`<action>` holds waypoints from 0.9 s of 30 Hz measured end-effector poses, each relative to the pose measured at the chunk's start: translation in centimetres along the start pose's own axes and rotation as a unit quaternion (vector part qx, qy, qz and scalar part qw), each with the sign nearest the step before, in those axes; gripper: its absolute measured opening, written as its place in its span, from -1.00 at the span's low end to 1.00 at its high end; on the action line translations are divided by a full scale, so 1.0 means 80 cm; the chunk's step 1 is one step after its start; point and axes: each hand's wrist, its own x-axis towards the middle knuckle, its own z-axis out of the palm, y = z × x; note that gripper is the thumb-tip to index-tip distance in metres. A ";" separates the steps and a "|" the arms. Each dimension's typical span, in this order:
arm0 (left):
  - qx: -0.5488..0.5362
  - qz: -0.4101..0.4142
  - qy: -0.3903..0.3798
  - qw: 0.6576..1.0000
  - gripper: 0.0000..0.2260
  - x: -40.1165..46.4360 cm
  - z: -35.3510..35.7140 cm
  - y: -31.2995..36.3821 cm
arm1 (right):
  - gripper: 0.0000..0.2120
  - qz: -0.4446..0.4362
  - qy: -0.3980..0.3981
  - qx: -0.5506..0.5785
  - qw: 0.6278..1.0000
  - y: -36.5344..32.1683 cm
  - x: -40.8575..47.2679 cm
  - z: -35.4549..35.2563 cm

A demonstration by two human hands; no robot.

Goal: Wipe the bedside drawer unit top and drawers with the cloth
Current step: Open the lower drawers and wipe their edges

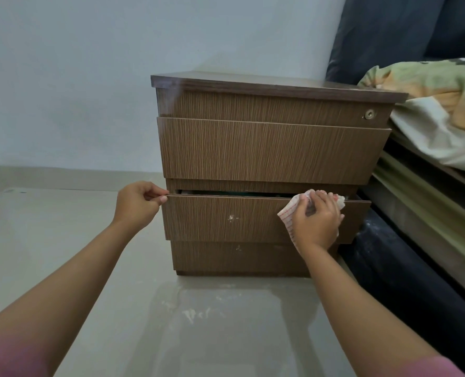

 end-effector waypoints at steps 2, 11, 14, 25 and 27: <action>-0.001 -0.004 0.000 1.000 -0.90 0.000 0.000 0.001 | -0.72 0.002 0.006 -0.005 1.000 0.008 0.007 -0.005; 0.003 -0.012 0.007 1.000 -0.91 0.000 0.001 0.001 | -0.71 0.007 0.013 -0.024 1.000 0.032 0.028 -0.020; 0.002 -0.010 0.006 1.000 -0.90 0.000 0.001 0.000 | -0.69 0.013 0.023 -0.030 0.999 0.038 0.030 -0.019; 0.011 0.007 0.017 1.000 -0.91 -0.003 0.002 0.003 | -0.62 0.050 0.078 -0.055 0.994 0.058 0.049 -0.013; 0.012 0.007 0.020 1.000 -0.91 -0.004 0.003 0.003 | -0.58 0.059 0.068 -0.037 0.995 0.054 0.046 -0.007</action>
